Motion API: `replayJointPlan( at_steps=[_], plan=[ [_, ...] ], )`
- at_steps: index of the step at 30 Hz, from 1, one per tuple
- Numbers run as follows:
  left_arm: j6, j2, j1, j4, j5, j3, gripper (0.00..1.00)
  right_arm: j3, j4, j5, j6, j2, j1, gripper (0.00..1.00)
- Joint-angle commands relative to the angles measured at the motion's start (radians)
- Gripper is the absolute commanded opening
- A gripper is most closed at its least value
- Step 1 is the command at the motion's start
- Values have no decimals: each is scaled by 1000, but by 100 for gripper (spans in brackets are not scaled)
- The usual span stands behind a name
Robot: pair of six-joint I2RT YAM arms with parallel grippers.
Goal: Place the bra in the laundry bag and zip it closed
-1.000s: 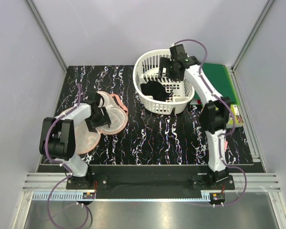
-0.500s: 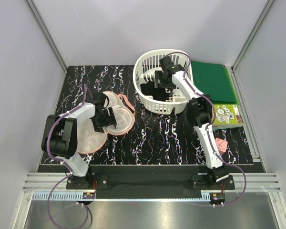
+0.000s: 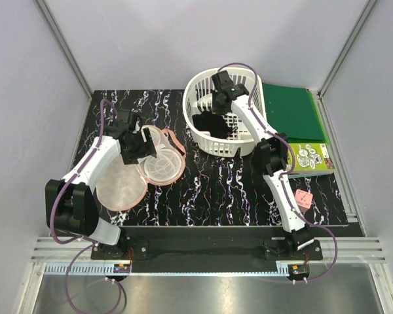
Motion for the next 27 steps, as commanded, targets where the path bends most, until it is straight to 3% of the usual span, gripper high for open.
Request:
replayJointPlan(
  at_steps=[1,7,11,12,13,17,19,20,22,23,27],
  plan=[
    [14,-12,-4,-23,9,4,78,30,-34,46,9,-283,-1,0],
    [-11,-36,-4,1,13,-2,78,-136,-207,35,1,-576,73,0],
    [-29,-42,-10,14,39,-2,78,-402,-88,6,24,-771,75,0],
    [-34,-47,-16,14,57,-3,79,-464,-60,20,18,-779,75,6],
    [-41,-51,-22,14,65,-5,79,-476,-27,37,17,-774,75,21],
    [-63,-117,-59,15,81,-37,79,-429,23,51,14,-678,76,28],
    [-80,-139,-80,26,87,-61,79,-366,26,51,1,-595,73,37],
    [-83,-143,-85,27,93,-81,79,-345,26,48,-2,-567,75,48],
    [-88,-147,-99,34,99,-94,80,-288,26,48,-12,-491,75,57],
    [-86,-143,-100,37,99,-98,80,-273,26,54,-20,-464,75,69],
    [-69,-122,-102,35,127,-80,80,-213,24,98,-35,-343,70,95]
  ],
)
